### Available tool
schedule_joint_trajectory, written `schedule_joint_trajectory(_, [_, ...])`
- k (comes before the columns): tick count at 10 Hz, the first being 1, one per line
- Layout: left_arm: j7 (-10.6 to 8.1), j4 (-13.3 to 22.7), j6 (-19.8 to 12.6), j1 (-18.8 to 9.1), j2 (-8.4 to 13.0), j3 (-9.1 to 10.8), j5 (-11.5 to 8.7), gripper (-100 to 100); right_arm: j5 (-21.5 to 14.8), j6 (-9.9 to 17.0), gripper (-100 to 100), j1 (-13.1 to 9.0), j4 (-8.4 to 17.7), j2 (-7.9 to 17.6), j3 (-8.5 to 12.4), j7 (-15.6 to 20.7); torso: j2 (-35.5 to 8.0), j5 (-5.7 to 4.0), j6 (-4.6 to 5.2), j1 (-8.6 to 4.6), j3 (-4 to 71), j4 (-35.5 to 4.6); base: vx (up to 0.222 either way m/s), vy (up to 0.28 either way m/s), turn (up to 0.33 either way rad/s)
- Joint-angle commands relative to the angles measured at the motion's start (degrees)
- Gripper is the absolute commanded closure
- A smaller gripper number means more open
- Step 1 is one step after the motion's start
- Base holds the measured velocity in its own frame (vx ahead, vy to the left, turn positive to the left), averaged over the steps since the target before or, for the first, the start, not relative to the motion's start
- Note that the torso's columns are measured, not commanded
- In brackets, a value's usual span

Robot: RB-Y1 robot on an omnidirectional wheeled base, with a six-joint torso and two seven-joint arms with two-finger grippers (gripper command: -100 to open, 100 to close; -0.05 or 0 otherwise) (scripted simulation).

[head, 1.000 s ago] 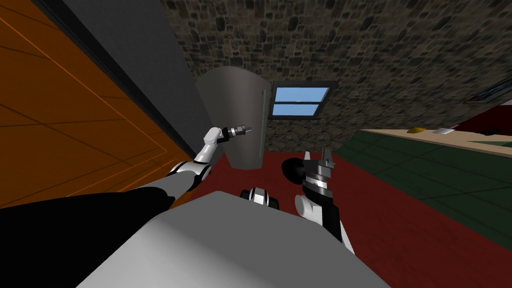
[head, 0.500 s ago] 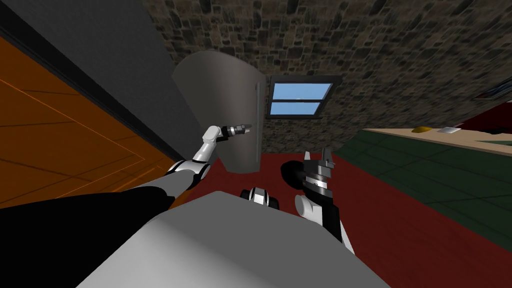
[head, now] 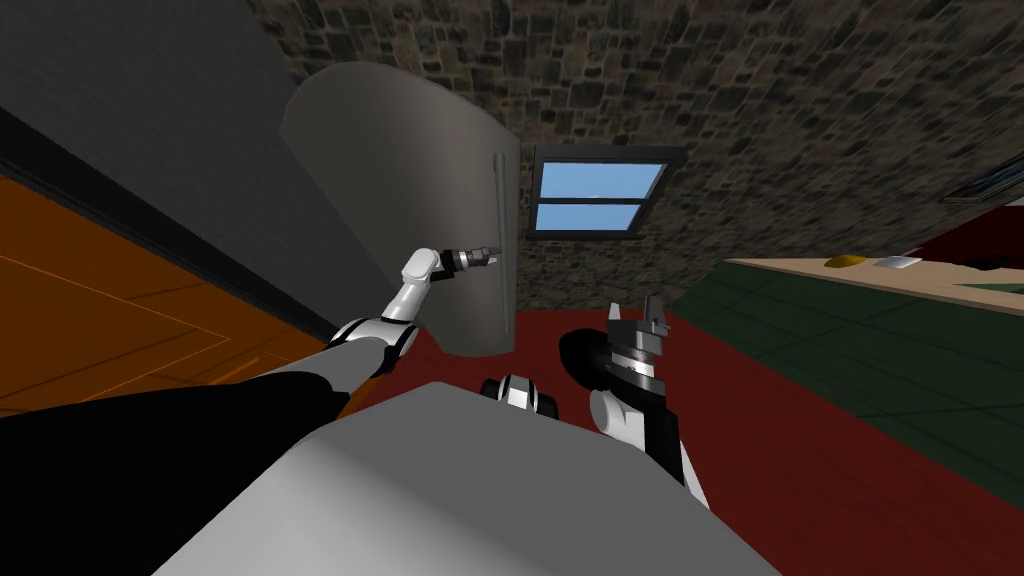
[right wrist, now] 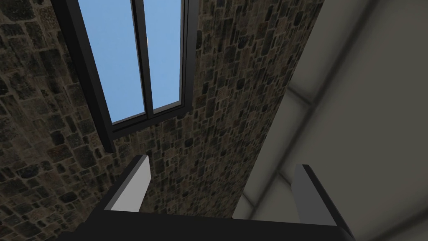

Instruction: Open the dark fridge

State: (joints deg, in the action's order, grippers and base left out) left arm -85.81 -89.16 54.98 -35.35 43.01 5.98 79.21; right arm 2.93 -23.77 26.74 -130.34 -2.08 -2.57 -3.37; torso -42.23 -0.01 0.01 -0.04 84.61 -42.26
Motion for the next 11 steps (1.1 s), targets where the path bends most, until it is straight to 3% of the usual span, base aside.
schedule_joint_trajectory(1, [-0.10, -0.02, -0.02, -0.03, 0.03, 0.00, 0.07, -100, 0.00, 0.00, 0, -0.01, 0.00, 0.00, 0.00, 0.00, -0.34, 0.04, -0.02, 0.14, -0.19, -0.08, 0.022, -0.007, -0.001])
schedule_joint_trajectory(2, [-0.09, -0.02, -0.02, -0.03, 0.02, -0.01, 0.06, 100, 0.00, 0.00, 0, -0.02, 0.00, 0.00, 0.00, 0.00, -0.51, 0.06, -0.03, 0.19, -0.33, -0.16, 0.012, -0.003, 0.003])
schedule_joint_trajectory(3, [0.01, -1.33, 1.57, -0.30, -0.75, -0.82, -1.39, 100, 0.00, 0.01, 0, -0.02, 0.01, 0.01, 0.01, 0.00, -0.44, 0.02, 0.01, 0.11, -0.29, -0.19, -0.148, 0.131, -0.051])
schedule_joint_trajectory(4, [0.01, -1.33, 1.57, -0.30, -0.75, -0.82, -1.39, 100, 0.00, 0.01, 0, -0.05, 0.01, 0.02, 0.02, 0.00, -0.74, 0.02, 0.23, 0.17, -0.46, -0.18, -0.229, 0.162, -0.073])
schedule_joint_trajectory(11, [0.37, -6.17, 7.10, -1.48, -3.51, -3.60, -6.62, 100, 0.00, 0.01, 0, -0.05, 0.01, 0.01, 0.01, 0.00, -0.08, -0.04, 0.00, -0.16, -0.05, -0.03, -0.210, 0.152, -0.063])
